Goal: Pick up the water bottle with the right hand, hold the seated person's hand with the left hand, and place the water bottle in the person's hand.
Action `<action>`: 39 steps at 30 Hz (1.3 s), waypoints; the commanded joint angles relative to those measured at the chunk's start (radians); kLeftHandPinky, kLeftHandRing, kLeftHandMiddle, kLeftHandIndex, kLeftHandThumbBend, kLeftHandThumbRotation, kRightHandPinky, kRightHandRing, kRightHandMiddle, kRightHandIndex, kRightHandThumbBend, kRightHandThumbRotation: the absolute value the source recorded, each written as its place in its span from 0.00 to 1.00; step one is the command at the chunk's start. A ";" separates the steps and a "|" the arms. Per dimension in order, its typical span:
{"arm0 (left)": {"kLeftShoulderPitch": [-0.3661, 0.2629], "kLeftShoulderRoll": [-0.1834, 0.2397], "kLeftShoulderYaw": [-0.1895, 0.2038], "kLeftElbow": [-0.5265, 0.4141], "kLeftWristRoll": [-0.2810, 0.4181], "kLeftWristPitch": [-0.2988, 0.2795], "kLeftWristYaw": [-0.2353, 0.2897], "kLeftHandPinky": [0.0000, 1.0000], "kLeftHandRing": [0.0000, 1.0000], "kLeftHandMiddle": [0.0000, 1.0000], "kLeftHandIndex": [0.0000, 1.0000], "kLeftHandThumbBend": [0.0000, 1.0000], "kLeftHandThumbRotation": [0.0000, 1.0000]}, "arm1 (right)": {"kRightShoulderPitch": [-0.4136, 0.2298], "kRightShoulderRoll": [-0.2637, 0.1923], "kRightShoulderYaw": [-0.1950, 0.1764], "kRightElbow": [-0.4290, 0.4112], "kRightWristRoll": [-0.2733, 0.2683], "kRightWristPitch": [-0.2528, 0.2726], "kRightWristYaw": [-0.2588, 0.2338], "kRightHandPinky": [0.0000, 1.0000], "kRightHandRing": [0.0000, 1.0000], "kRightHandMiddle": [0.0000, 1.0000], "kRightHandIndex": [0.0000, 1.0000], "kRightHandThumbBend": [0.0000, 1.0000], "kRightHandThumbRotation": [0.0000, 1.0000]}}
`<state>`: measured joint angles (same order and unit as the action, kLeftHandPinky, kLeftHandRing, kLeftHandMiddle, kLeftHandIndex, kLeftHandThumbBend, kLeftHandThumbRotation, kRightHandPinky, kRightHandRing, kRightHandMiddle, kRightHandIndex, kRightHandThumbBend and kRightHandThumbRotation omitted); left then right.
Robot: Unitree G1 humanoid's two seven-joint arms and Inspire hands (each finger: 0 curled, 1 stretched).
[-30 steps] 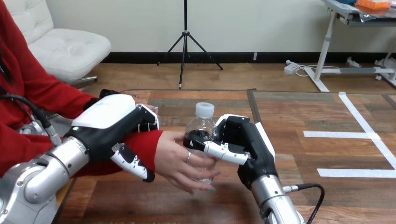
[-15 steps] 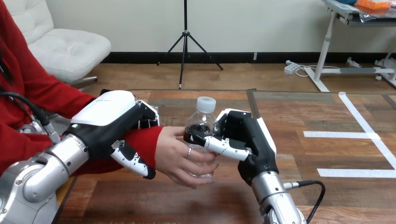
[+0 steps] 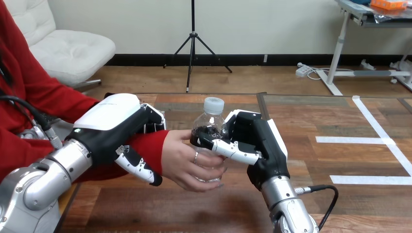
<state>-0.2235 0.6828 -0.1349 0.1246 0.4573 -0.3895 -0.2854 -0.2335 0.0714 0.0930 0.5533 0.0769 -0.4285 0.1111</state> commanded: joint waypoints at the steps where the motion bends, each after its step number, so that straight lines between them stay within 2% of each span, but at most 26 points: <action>1: -0.093 -0.050 0.012 -0.057 -0.050 -0.052 0.024 0.23 0.29 0.37 0.39 0.98 0.00 | -0.096 0.114 0.056 -0.073 -0.002 -0.013 0.014 0.10 0.15 0.21 0.24 0.65 0.00; 11: -0.098 -0.046 0.008 -0.041 -0.045 -0.059 0.031 0.24 0.30 0.38 0.39 0.98 0.00 | -0.098 0.109 0.055 -0.078 0.007 -0.008 0.026 0.12 0.17 0.23 0.25 0.66 0.00; 18: -0.097 -0.039 0.006 -0.040 -0.033 -0.051 0.028 0.29 0.35 0.42 0.44 0.98 0.00 | -0.099 0.100 0.052 -0.076 0.031 -0.011 0.056 0.16 0.21 0.26 0.28 0.73 0.00; 21: -0.095 -0.037 0.006 -0.036 -0.026 -0.050 0.031 0.35 0.41 0.46 0.48 0.98 0.00 | -0.097 0.096 0.051 -0.075 0.033 -0.012 0.054 0.22 0.26 0.31 0.32 0.78 0.00; 28: -0.093 -0.023 0.002 -0.009 -0.003 -0.079 0.048 0.45 0.50 0.55 0.58 0.99 0.07 | -0.088 0.080 0.053 -0.092 -0.002 0.000 0.021 0.36 0.40 0.43 0.43 0.87 0.11; 35: -0.081 -0.013 0.002 -0.026 0.008 -0.055 0.022 0.55 0.61 0.67 0.71 1.00 0.18 | -0.078 0.069 0.045 -0.097 -0.003 -0.009 0.027 0.49 0.55 0.57 0.57 0.93 0.26; 39: -0.072 -0.009 0.005 -0.025 0.008 -0.070 0.024 0.58 0.66 0.72 0.76 1.00 0.23 | -0.067 0.055 0.042 -0.110 -0.018 0.000 0.022 0.55 0.60 0.62 0.64 0.96 0.33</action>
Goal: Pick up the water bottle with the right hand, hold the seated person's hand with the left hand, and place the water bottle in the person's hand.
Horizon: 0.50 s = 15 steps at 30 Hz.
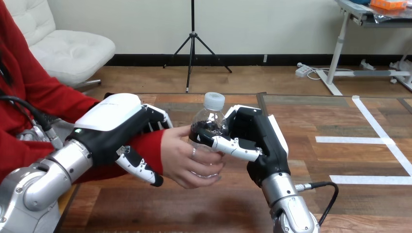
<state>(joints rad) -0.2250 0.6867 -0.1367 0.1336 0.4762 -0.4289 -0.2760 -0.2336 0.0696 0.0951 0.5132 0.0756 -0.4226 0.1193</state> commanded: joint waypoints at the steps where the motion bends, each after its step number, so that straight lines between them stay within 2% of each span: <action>1: -0.069 -0.011 0.007 -0.035 -0.012 -0.031 0.011 0.60 0.68 0.75 0.79 1.00 0.26 | -0.065 0.053 0.039 -0.070 -0.019 -0.007 0.014 0.59 0.64 0.65 0.68 0.97 0.37; 6: -0.056 -0.008 0.012 -0.047 -0.025 -0.024 -0.008 0.65 0.74 0.81 0.85 1.00 0.32 | -0.056 0.034 0.034 -0.074 -0.032 -0.012 0.010 0.65 0.69 0.70 0.74 0.99 0.44; 10: -0.045 -0.009 0.017 -0.050 -0.032 -0.023 -0.011 0.73 0.82 0.86 0.90 1.00 0.38 | -0.050 0.019 0.027 -0.076 -0.041 -0.021 0.012 0.70 0.73 0.74 0.79 1.00 0.52; 15: -0.032 -0.008 0.020 -0.049 -0.040 -0.031 -0.009 0.78 0.86 0.90 0.94 1.00 0.41 | -0.041 0.003 0.016 -0.079 -0.035 -0.030 0.027 0.74 0.76 0.76 0.82 1.00 0.56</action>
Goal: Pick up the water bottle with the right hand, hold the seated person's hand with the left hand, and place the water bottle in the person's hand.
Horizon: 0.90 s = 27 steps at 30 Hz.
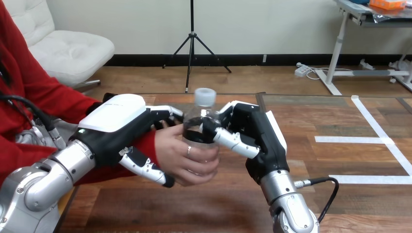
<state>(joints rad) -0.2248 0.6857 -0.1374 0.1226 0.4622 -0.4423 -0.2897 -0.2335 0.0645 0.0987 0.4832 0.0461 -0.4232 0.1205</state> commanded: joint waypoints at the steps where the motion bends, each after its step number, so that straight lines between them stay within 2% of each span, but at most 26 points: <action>1: -0.029 -0.007 0.021 -0.037 -0.027 -0.019 0.006 0.79 0.87 0.90 0.95 1.00 0.42 | -0.039 0.005 0.010 -0.050 -0.004 -0.030 0.028 0.75 0.77 0.77 0.83 1.00 0.57; 11: 0.001 -0.016 0.024 -0.038 -0.047 -0.012 0.012 0.87 0.94 0.96 0.99 1.00 0.45 | -0.022 -0.030 -0.019 -0.050 0.014 -0.036 0.058 0.79 0.82 0.81 0.88 1.00 0.61; 21: 0.033 -0.048 0.028 -0.008 -0.047 -0.049 0.082 0.90 0.97 1.00 1.00 1.00 0.53 | -0.009 -0.071 -0.061 -0.047 0.046 -0.039 0.095 0.77 0.84 0.83 0.89 1.00 0.69; 27: 0.050 -0.079 0.029 0.005 -0.064 -0.053 0.111 0.92 0.98 1.00 1.00 1.00 0.57 | 0.002 -0.096 -0.088 -0.045 0.068 -0.049 0.113 0.75 0.84 0.83 0.89 1.00 0.69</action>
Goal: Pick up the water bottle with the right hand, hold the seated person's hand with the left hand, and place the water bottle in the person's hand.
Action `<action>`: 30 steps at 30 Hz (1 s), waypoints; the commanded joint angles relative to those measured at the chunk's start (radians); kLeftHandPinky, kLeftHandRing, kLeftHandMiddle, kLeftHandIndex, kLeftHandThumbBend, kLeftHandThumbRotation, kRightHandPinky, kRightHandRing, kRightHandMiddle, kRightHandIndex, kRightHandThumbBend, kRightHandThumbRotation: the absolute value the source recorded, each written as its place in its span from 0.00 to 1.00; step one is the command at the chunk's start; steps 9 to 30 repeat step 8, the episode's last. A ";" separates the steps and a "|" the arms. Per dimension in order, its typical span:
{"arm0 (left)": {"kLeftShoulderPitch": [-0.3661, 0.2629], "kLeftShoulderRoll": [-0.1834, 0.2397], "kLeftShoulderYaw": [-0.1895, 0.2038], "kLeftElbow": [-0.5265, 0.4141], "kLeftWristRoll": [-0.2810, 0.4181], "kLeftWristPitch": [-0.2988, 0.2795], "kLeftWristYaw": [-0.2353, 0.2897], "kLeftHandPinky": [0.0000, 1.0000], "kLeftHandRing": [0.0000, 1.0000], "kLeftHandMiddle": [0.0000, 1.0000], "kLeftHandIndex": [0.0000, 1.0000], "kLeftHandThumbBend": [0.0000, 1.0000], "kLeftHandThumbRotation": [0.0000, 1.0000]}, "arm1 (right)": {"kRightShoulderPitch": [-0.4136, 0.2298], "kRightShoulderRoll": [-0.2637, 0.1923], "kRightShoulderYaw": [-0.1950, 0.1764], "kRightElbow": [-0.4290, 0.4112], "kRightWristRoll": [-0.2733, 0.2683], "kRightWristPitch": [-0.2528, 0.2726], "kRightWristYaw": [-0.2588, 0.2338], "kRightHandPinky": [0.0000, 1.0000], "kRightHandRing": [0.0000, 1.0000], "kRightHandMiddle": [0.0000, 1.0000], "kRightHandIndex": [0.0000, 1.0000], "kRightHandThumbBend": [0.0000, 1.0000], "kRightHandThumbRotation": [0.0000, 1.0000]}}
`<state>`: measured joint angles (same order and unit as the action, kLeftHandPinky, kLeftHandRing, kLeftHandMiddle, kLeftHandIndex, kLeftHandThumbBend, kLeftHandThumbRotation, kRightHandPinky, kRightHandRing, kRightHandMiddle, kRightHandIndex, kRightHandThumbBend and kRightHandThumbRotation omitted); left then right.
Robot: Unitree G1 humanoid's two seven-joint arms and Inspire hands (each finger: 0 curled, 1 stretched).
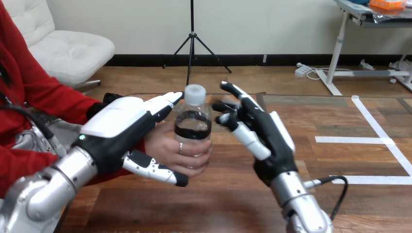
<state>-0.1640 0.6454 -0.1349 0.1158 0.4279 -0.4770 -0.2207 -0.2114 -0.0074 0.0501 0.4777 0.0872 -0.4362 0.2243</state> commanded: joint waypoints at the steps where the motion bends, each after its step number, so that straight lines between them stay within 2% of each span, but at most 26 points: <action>1: -0.008 -0.044 0.026 0.015 -0.031 -0.020 0.049 0.92 0.98 1.00 1.00 1.00 0.57 | -0.018 -0.029 -0.044 -0.039 0.028 -0.037 0.012 0.75 0.84 0.82 0.89 1.00 0.69; 5: 0.005 -0.080 0.030 0.017 -0.046 -0.013 0.073 0.92 0.99 1.00 1.00 1.00 0.58 | -0.010 -0.042 -0.063 -0.038 0.036 -0.048 0.019 0.74 0.83 0.82 0.88 1.00 0.68; 8: 0.017 -0.112 0.034 0.023 -0.057 -0.018 0.106 0.92 0.99 1.00 1.00 1.00 0.58 | -0.007 -0.055 -0.078 -0.031 0.057 -0.058 0.042 0.74 0.83 0.82 0.88 1.00 0.68; 30: 0.017 -0.112 0.034 0.023 -0.057 -0.018 0.106 0.92 0.99 1.00 1.00 1.00 0.58 | -0.007 -0.055 -0.078 -0.031 0.057 -0.058 0.042 0.74 0.83 0.82 0.88 1.00 0.68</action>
